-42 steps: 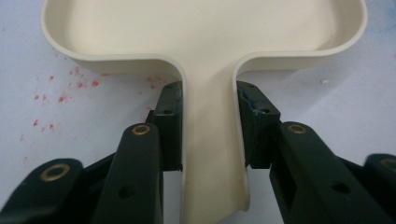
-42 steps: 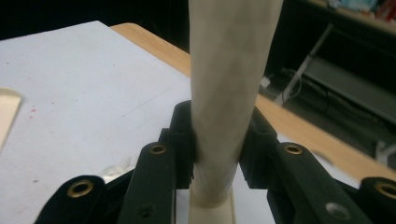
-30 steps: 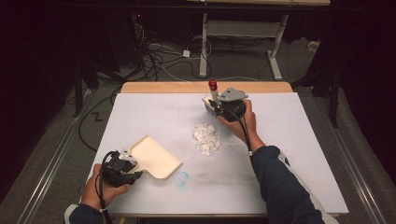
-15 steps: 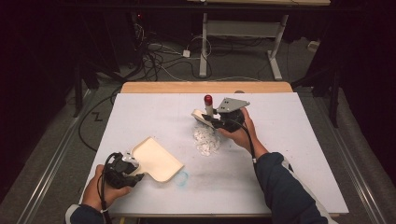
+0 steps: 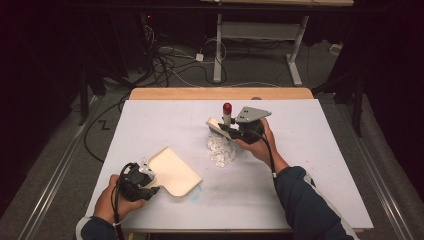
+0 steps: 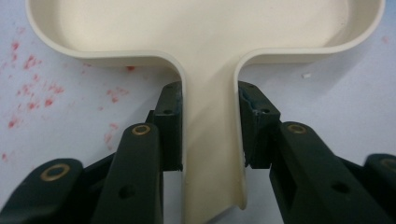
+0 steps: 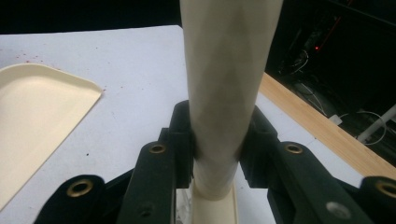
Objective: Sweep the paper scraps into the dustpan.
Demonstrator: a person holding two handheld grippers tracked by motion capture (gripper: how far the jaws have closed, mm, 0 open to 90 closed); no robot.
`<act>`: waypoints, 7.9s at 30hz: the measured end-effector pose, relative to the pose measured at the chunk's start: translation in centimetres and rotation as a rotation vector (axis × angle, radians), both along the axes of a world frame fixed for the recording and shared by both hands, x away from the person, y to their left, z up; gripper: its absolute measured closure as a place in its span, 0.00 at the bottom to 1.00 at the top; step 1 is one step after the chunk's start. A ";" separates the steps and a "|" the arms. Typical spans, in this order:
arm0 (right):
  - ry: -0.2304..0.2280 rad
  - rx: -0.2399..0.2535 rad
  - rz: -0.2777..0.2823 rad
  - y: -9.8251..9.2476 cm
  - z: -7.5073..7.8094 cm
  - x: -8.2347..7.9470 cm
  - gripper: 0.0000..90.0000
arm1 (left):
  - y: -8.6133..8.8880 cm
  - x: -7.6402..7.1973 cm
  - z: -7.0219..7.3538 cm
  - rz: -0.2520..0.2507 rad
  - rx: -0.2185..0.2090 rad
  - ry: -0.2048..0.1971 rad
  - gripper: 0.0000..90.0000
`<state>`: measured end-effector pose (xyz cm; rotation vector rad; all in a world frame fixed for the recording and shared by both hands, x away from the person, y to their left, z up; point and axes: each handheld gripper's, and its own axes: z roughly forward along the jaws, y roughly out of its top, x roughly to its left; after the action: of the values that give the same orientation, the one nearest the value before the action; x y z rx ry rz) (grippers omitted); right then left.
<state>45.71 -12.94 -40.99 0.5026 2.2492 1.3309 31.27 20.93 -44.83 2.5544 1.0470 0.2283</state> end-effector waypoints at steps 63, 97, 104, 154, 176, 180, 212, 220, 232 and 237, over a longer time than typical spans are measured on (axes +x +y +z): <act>-0.004 0.109 0.023 5.6 1.8 -6.3 0.80 | -7.4 6.9 1.5 -0.121 0.080 0.185 0.71; 0.050 0.069 -0.180 4.7 0.0 -6.3 0.79 | -5.2 6.3 1.8 -0.126 0.136 0.215 0.71; 0.085 0.112 -0.074 7.3 0.7 -8.0 0.80 | -5.2 6.2 1.8 -0.123 0.138 0.215 0.71; 0.075 0.019 -0.121 2.5 0.5 -14.5 0.80 | -5.7 2.2 2.3 -0.263 0.270 0.216 0.70; 0.096 0.149 -0.045 2.9 3.4 -14.3 0.80 | -5.6 2.4 1.7 -0.251 0.236 0.228 0.70; 0.102 0.115 -0.043 1.6 3.6 -14.2 0.80 | -5.6 2.5 1.6 -0.248 0.231 0.234 0.70; 0.147 0.103 0.038 -0.2 5.0 -14.8 0.80 | -5.7 2.6 1.1 -0.234 0.225 0.250 0.70; 0.121 0.092 -0.124 -7.5 5.7 -14.6 0.80 | -5.8 2.5 1.0 -0.230 0.233 0.255 0.70; 0.183 -0.036 -0.210 -13.2 5.2 -16.5 0.80 | -5.9 2.5 1.1 -0.232 0.242 0.254 0.70; 0.214 -0.074 -0.170 -11.6 4.0 -16.3 0.80 | -6.0 2.5 1.1 -0.233 0.247 0.250 0.70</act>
<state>29.39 -24.54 -36.98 0.8244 2.3540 1.1510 33.76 14.97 -43.69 2.9604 0.8354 -0.0286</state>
